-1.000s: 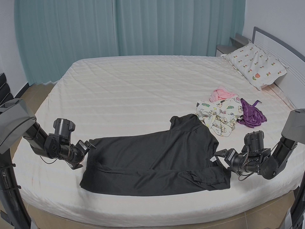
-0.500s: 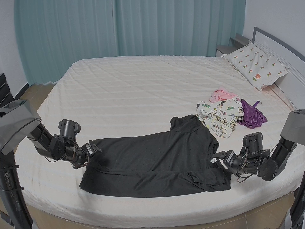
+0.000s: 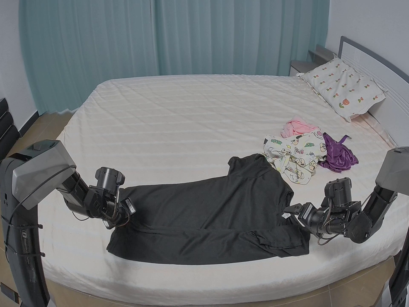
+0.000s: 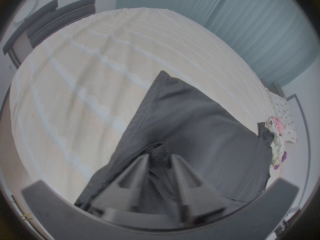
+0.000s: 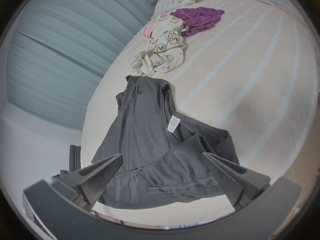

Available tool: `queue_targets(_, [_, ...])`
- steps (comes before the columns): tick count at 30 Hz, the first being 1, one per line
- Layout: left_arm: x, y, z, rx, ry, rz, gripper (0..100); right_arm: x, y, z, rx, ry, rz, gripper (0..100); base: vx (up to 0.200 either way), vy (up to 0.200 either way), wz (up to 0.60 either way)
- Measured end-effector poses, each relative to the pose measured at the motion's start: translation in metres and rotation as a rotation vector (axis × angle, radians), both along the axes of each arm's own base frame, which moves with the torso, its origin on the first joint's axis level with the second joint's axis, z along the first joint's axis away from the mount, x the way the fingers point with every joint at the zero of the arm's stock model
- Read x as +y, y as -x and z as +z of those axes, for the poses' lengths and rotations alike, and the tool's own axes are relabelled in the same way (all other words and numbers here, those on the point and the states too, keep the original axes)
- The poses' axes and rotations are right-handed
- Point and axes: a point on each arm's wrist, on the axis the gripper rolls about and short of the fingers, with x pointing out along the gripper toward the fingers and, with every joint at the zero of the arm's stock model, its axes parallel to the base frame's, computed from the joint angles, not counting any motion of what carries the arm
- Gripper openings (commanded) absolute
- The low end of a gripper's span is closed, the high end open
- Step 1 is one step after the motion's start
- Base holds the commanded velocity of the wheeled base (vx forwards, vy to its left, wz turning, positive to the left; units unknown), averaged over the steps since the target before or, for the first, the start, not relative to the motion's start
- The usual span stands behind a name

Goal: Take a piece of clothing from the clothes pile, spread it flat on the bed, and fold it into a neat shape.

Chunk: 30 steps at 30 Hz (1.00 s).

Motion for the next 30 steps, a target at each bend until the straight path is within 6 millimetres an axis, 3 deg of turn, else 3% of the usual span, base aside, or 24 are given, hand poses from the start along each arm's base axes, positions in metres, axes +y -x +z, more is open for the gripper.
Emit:
queue_targets(17, [0.026,0.002,-0.002,0.014,0.003,0.114,0,-0.002,-0.006,0.005,-0.077,0.069,0.062,100,0.0,0.0,0.0])
queue_targets(23, [0.028,0.002,0.0,0.006,0.012,0.119,0,-0.011,-0.018,0.004,-0.118,0.108,0.145,100,0.0,0.0,0.0])
queue_targets(30, [0.027,0.004,-0.001,0.013,0.019,0.111,0,-0.015,-0.039,-0.012,-0.129,0.141,0.229,100,0.0,0.0,0.0])
